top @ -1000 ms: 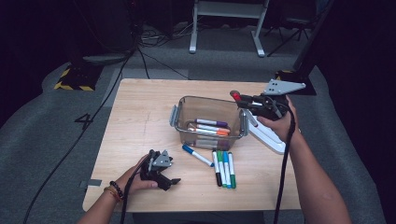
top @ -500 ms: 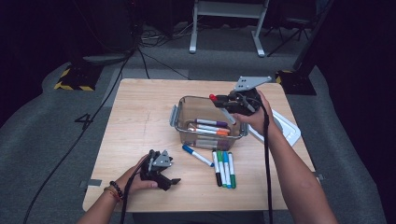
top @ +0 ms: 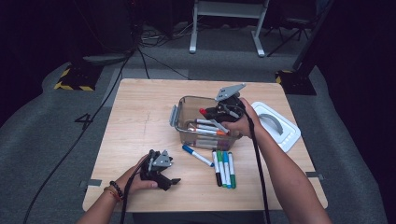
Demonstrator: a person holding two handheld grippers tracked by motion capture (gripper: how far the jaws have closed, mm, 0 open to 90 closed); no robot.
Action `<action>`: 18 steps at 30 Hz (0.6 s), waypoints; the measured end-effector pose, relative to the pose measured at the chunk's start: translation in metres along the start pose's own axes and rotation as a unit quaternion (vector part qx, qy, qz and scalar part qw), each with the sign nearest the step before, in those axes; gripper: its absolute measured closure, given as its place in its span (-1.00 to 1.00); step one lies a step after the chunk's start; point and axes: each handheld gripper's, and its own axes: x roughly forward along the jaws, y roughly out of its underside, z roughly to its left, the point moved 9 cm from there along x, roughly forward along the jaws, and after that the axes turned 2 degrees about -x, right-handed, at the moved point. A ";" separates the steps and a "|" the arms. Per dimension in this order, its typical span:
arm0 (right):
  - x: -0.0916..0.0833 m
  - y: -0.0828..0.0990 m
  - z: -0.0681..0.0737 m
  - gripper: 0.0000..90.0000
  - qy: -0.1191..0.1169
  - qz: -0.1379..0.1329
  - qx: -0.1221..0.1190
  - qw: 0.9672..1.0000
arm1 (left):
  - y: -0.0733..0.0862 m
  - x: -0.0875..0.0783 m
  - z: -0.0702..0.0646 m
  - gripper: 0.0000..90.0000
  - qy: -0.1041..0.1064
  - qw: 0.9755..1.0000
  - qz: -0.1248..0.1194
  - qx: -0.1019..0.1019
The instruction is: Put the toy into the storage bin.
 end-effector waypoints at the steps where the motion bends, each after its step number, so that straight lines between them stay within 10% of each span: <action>1: 0.003 0.002 0.004 0.68 -0.007 0.010 -0.005 1.000 | 0.000 0.000 0.000 -0.70 0.000 1.000 0.000 0.000; 8: 0.017 0.013 0.018 0.68 -0.040 0.063 -0.021 0.997 | 0.000 0.000 0.000 -0.70 0.000 1.000 0.000 0.000; 18: 0.036 0.023 0.013 0.66 -0.038 0.123 0.018 0.992 | 0.000 0.000 0.000 -0.70 0.000 1.000 0.000 0.000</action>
